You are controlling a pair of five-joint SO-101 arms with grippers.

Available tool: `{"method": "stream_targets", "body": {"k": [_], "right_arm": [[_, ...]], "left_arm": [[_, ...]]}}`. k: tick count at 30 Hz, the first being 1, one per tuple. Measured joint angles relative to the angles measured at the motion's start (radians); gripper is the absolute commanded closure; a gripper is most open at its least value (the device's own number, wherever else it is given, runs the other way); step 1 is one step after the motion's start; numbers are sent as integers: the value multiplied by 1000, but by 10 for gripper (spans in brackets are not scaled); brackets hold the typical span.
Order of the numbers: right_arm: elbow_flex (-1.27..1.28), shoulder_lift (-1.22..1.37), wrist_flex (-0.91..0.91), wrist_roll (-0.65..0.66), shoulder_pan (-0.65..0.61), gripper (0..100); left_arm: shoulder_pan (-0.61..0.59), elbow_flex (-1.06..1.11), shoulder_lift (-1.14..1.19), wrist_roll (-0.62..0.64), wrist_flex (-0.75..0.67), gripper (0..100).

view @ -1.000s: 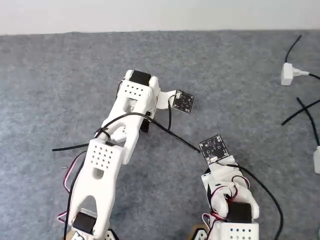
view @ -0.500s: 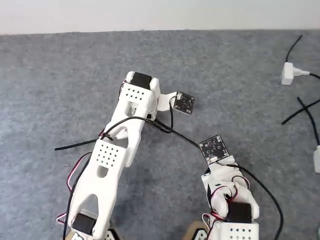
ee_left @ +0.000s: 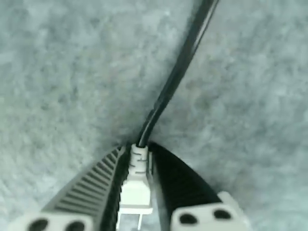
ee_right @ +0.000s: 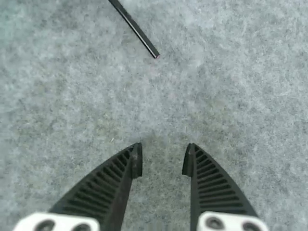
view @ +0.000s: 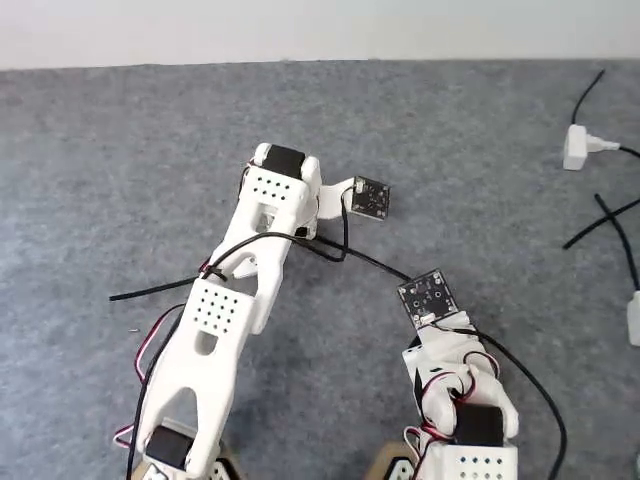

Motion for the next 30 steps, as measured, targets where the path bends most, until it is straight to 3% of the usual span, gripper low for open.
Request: {"method": "stream_targets", "body": {"k": [14,30], "right_arm": [[0,0,0,0,0,834],[0,0,0,0,0,834]], "left_arm": [[95,34,-160,227,-9,989],[176,779,-750,241,-15,989]]}}
